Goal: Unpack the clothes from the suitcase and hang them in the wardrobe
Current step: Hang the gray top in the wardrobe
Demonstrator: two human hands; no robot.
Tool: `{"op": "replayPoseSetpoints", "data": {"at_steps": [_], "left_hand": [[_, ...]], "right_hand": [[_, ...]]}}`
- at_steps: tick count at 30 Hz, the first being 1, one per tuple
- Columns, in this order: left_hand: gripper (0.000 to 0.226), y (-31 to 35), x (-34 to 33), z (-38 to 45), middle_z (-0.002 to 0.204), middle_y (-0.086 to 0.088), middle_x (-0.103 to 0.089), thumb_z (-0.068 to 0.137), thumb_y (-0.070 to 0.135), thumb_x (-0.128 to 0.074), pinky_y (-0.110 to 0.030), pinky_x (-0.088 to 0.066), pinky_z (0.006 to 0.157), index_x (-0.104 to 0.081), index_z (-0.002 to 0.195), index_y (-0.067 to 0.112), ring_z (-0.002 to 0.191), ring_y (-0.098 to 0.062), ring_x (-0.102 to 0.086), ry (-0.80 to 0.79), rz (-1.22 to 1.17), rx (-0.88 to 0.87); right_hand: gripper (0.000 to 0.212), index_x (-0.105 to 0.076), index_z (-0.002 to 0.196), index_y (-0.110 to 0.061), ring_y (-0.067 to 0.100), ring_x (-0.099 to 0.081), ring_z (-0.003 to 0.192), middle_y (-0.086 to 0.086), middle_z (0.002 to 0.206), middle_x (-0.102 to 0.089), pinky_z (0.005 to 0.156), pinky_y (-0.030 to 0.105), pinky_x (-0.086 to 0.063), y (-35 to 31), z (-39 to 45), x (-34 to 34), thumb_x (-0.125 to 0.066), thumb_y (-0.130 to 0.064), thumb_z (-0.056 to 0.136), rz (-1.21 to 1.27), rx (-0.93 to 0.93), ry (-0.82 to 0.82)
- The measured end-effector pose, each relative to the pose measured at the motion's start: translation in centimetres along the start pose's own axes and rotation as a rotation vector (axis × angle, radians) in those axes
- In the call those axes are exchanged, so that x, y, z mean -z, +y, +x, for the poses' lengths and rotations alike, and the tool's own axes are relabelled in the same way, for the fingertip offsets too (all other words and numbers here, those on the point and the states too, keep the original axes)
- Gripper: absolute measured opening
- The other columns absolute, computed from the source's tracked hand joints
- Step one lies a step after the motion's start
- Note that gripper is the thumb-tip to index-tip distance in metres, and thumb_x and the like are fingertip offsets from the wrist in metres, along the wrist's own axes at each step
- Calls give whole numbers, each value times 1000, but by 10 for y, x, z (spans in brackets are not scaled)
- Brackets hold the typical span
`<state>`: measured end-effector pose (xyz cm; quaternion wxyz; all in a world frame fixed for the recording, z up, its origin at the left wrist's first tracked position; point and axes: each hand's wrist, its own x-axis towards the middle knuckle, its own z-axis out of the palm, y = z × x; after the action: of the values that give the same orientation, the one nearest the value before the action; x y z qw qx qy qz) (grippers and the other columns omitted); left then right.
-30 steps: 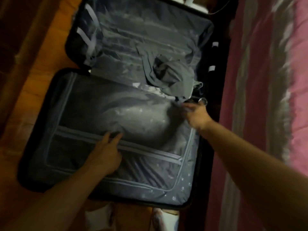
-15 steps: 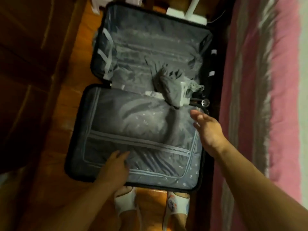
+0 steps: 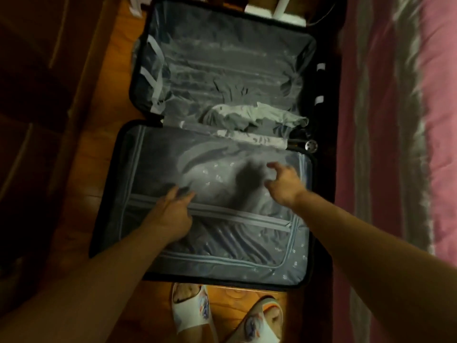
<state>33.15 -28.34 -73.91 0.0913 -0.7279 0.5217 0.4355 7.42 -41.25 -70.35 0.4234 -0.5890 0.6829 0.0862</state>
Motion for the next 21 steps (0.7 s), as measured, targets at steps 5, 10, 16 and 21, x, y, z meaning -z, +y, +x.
{"op": "replayPoseSetpoints", "data": {"at_steps": [5, 10, 16, 21], "left_hand": [[69, -56, -48, 54, 169, 1, 7, 89, 38, -44, -51, -26, 121, -18, 149, 58, 152, -40, 3, -12, 166, -98], [70, -84, -53, 60, 165, 6, -18, 74, 32, -49, -48, -59, 80, -46, 139, 58, 129, -35, -33, 129, 219, -212], [66, -90, -56, 72, 166, 7, -8, 84, 36, -46, -44, -59, 78, -34, 143, 62, 130, -29, -27, 131, 302, -196], [57, -55, -33, 69, 168, 10, 4, 96, 34, -51, -44, -27, 121, -37, 149, 51, 151, -29, -8, -130, 210, -21]], "right_hand": [[76, -25, 156, -20, 44, -32, 140, 18, 158, -19, 117, 45, -31, -41, 103, -24, -63, -20, 90, -189, 280, 180], [70, -14, 159, -23, 37, -15, 151, 14, 166, -8, 122, 39, -14, -91, 211, -43, -49, -41, 102, -231, 290, 214], [30, -64, 120, 2, 30, -56, 108, 14, 113, -63, 88, 20, -44, -74, 242, -56, -52, -20, 103, 42, 170, 182], [41, -41, 66, -20, 9, -37, 67, -1, 67, -41, 62, 14, -35, -61, 151, -48, -52, -2, 100, 417, 240, 202]]}}
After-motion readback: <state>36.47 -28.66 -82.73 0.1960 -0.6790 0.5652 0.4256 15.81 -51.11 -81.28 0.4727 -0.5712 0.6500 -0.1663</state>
